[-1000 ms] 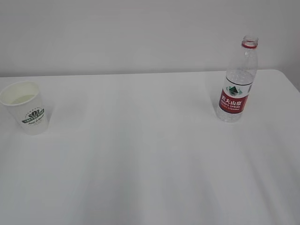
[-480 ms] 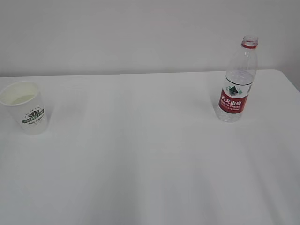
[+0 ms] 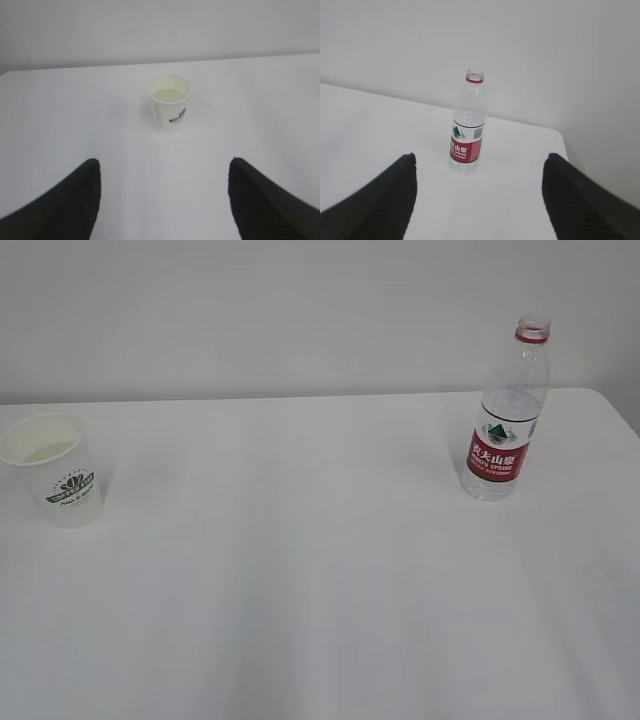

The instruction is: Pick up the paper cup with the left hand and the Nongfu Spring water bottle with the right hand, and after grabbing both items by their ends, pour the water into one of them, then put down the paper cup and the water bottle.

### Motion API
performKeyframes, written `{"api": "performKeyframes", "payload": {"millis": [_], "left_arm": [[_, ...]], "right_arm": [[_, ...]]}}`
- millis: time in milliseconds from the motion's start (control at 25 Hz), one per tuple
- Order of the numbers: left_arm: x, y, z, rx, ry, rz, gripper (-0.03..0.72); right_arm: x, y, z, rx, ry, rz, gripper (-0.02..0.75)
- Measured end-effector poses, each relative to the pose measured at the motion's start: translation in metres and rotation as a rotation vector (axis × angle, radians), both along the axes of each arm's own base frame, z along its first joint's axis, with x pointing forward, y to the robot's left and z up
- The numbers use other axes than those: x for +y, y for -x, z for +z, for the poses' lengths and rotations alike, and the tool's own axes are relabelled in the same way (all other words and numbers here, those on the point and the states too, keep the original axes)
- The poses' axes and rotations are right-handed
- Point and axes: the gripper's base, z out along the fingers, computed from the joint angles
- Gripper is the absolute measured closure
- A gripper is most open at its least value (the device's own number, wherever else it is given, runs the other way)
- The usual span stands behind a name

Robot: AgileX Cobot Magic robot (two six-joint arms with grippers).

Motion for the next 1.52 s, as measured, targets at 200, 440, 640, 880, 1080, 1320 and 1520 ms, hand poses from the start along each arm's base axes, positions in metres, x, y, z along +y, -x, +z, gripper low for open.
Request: {"api": "performKeyframes", "payload": {"millis": [200,440,640,880,1080,1320,1520], "left_arm": [[-0.001,0.004,-0.007,0.086,-0.004,-0.016,0.120],[-0.002,0.006,-0.012,0.145,-0.004,-0.023,0.120],[-0.004,0.011,-0.014,0.159,0.016,-0.040,0.120],[-0.003,0.031,-0.016,0.103,0.012,-0.051,0.121],[-0.001,0.054,-0.018,0.007,0.010,-0.057,0.120],[-0.001,0.065,-0.026,-0.039,0.017,-0.066,0.124],[-0.004,0.058,-0.039,0.023,0.016,-0.095,0.160]], "right_arm": [[-0.001,0.010,0.007,0.078,0.012,0.002,0.145],[-0.004,0.019,-0.001,0.242,0.030,-0.016,0.145],[-0.005,0.023,-0.008,0.337,0.018,-0.027,0.145],[-0.005,0.027,-0.014,0.407,0.014,-0.034,0.146],[-0.006,0.033,-0.016,0.417,0.006,-0.038,0.146],[-0.010,0.048,-0.019,0.362,0.011,-0.052,0.145],[-0.011,0.054,-0.023,0.388,0.017,-0.060,0.145]]}}
